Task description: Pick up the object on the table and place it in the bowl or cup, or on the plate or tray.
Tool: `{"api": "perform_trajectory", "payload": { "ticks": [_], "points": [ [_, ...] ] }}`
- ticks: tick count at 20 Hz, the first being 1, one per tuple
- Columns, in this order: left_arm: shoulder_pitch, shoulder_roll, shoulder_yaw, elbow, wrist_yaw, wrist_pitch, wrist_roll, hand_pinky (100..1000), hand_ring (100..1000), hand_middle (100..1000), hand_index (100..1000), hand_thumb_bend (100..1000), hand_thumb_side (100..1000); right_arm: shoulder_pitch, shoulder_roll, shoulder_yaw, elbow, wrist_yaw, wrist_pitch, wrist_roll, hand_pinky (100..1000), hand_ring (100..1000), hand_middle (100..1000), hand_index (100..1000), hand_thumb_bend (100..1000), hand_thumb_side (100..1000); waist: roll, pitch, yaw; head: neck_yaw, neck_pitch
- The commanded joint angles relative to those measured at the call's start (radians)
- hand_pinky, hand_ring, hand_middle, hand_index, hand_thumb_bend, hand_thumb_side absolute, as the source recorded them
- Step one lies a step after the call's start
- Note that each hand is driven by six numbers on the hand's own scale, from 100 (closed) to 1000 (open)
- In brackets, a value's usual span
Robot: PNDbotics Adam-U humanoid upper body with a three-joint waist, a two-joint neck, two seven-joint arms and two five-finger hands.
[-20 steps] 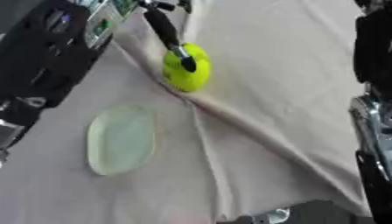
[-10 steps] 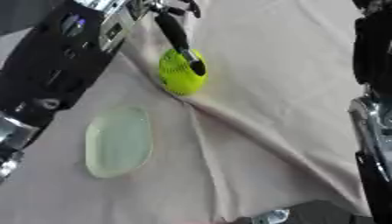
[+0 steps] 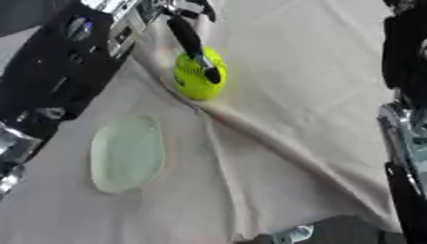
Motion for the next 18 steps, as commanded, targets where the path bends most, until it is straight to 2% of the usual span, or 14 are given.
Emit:
{"api": "perform_trajectory", "payload": {
  "ticks": [1, 18],
  "points": [
    [-0.012, 0.015, 0.003, 0.011, 0.000, -0.005, 0.001, 838, 930, 1000, 1000, 996, 736, -0.013, 0.003, -0.001, -0.016, 0.003, -0.002, -0.004, 662, 954, 923, 977, 100, 916, -0.015, -0.022, 0.004, -0.007, 0.004],
    [0.003, -0.023, 0.008, 0.046, 0.019, 0.005, 0.001, 823, 922, 1000, 1000, 983, 737, -0.031, 0.010, 0.001, -0.023, 0.003, -0.002, -0.004, 666, 954, 922, 974, 100, 919, -0.009, -0.008, -0.018, -0.007, 0.003]
  ]
}}
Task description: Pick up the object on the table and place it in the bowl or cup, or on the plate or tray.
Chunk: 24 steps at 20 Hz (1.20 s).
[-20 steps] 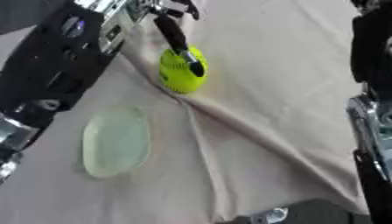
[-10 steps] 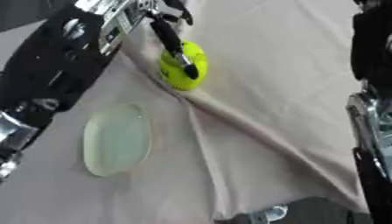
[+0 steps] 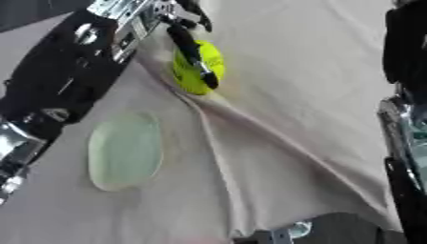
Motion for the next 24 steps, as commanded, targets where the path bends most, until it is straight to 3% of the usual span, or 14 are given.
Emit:
{"api": "perform_trajectory", "payload": {
  "ticks": [1, 18, 24],
  "points": [
    [-0.005, 0.005, 0.007, 0.001, 0.005, 0.006, 0.003, 822, 921, 1000, 1000, 974, 735, -0.016, 0.005, 0.001, -0.020, 0.002, 0.001, -0.001, 666, 954, 922, 974, 100, 919, -0.008, -0.012, -0.003, -0.007, -0.006],
    [0.006, 0.010, -0.001, 0.003, 0.020, 0.007, 0.003, 817, 923, 1000, 1000, 979, 721, -0.017, 0.004, -0.002, -0.022, 0.004, 0.003, -0.004, 667, 954, 922, 973, 100, 917, -0.006, -0.012, 0.003, -0.016, 0.012],
    [0.033, 0.036, -0.041, -0.093, 0.024, 0.005, 0.003, 813, 919, 1000, 1000, 955, 731, -0.006, 0.004, -0.010, -0.016, 0.012, 0.004, -0.015, 667, 954, 922, 971, 100, 919, -0.017, -0.023, 0.024, -0.038, 0.014]
  ]
}}
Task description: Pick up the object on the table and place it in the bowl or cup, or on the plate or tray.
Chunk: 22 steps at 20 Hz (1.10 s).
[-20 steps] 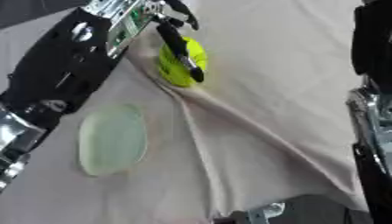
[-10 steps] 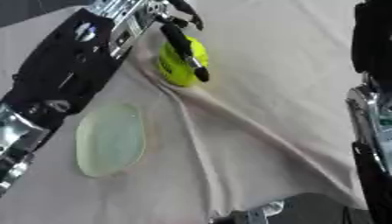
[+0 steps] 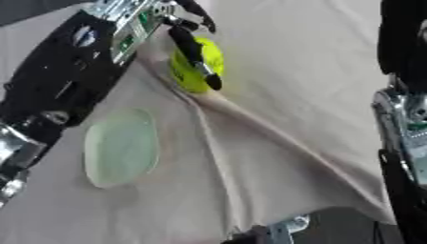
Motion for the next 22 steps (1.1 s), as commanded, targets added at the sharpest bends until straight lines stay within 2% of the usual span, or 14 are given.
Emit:
{"api": "perform_trajectory", "payload": {
  "ticks": [1, 16, 20, 22],
  "points": [
    [0.005, 0.032, -0.026, -0.046, 0.006, 0.001, 0.000, 812, 918, 1000, 1000, 953, 731, -0.006, 0.002, -0.004, -0.014, 0.007, -0.001, -0.008, 667, 954, 922, 971, 100, 921, -0.015, -0.025, 0.004, -0.013, -0.003],
    [0.042, -0.001, -0.044, -0.060, 0.046, 0.023, 0.000, 792, 904, 1000, 1000, 914, 747, -0.015, 0.006, -0.004, -0.013, 0.012, -0.002, -0.013, 668, 952, 921, 969, 100, 926, -0.019, -0.027, -0.001, -0.014, -0.003],
    [0.052, -0.013, -0.045, -0.062, 0.052, 0.024, 0.000, 780, 897, 1000, 1000, 928, 714, -0.017, 0.007, -0.003, -0.015, 0.012, -0.002, -0.013, 667, 953, 921, 969, 100, 926, -0.018, -0.024, -0.004, -0.013, -0.003],
    [0.057, -0.017, -0.047, -0.061, 0.053, 0.023, 0.000, 763, 876, 1000, 968, 942, 648, -0.018, 0.007, -0.004, -0.015, 0.012, -0.002, -0.014, 667, 953, 921, 969, 100, 926, -0.018, -0.022, -0.005, -0.013, -0.003]
  ]
}}
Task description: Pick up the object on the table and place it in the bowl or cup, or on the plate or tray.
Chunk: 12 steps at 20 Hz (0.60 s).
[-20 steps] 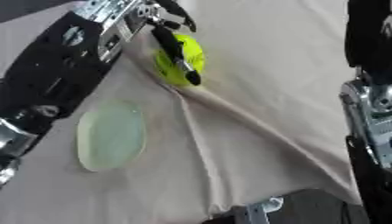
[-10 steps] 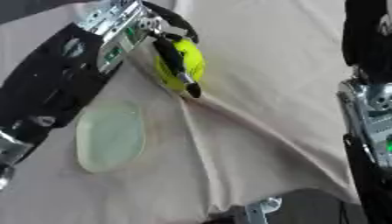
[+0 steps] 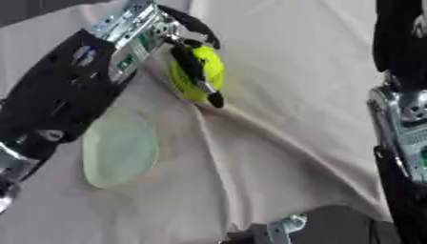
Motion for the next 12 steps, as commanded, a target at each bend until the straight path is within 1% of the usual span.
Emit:
{"api": "perform_trajectory", "payload": {
  "ticks": [1, 2, 3, 4, 6, 7, 8, 9, 10, 12],
  "points": [
    [0.009, -0.002, -0.008, 0.001, 0.006, 0.001, -0.003, 744, 838, 1000, 951, 951, 607, -0.017, 0.006, -0.003, -0.016, 0.005, -0.001, -0.003, 667, 953, 921, 968, 100, 926, -0.013, -0.012, 0.000, -0.004, -0.003],
    [0.011, -0.003, -0.010, 0.003, 0.003, -0.001, -0.003, 722, 812, 1000, 939, 960, 585, -0.017, 0.006, -0.003, -0.016, 0.005, -0.001, -0.003, 667, 953, 921, 968, 100, 926, -0.013, -0.012, 0.000, -0.004, -0.003],
    [0.012, -0.003, -0.011, 0.005, 0.000, -0.003, -0.003, 645, 767, 1000, 905, 976, 533, -0.017, 0.006, -0.003, -0.016, 0.005, 0.000, -0.004, 667, 953, 921, 968, 100, 926, -0.014, -0.012, 0.000, -0.004, -0.003],
    [0.014, -0.001, -0.013, 0.007, -0.005, -0.005, -0.003, 551, 715, 959, 867, 991, 487, -0.016, 0.006, -0.004, -0.016, 0.005, 0.000, -0.004, 667, 953, 919, 968, 100, 926, -0.014, -0.013, 0.001, -0.005, -0.003],
    [0.016, 0.003, -0.015, 0.008, -0.015, -0.010, -0.003, 394, 604, 862, 780, 998, 431, -0.015, 0.005, -0.004, -0.015, 0.006, 0.000, -0.005, 667, 953, 918, 968, 100, 926, -0.014, -0.015, 0.004, -0.006, -0.003],
    [0.017, 0.005, -0.014, 0.006, -0.021, -0.011, -0.003, 342, 571, 831, 750, 989, 419, -0.014, 0.005, -0.004, -0.015, 0.006, 0.000, -0.005, 667, 953, 917, 968, 100, 926, -0.015, -0.015, 0.005, -0.006, -0.003],
    [0.017, 0.008, -0.012, 0.001, -0.028, -0.012, -0.003, 209, 496, 754, 672, 969, 382, -0.013, 0.004, -0.005, -0.015, 0.006, 0.000, -0.005, 667, 953, 917, 968, 100, 926, -0.015, -0.016, 0.006, -0.007, -0.003],
    [0.017, 0.012, -0.009, -0.009, -0.037, -0.012, -0.003, 165, 474, 727, 643, 963, 367, -0.012, 0.004, -0.005, -0.014, 0.007, 0.000, -0.006, 667, 953, 916, 968, 100, 926, -0.015, -0.018, 0.008, -0.008, -0.003],
    [0.017, 0.016, -0.005, -0.023, -0.045, -0.012, -0.003, 100, 442, 681, 586, 947, 338, -0.012, 0.003, -0.005, -0.014, 0.007, 0.000, -0.006, 667, 953, 916, 968, 100, 927, -0.016, -0.019, 0.009, -0.009, -0.003],
    [0.018, 0.026, 0.004, -0.058, -0.058, -0.012, -0.003, 100, 392, 609, 491, 934, 285, -0.010, 0.003, -0.006, -0.013, 0.008, 0.000, -0.007, 667, 953, 916, 968, 100, 926, -0.017, -0.020, 0.012, -0.010, -0.003]
  ]
}}
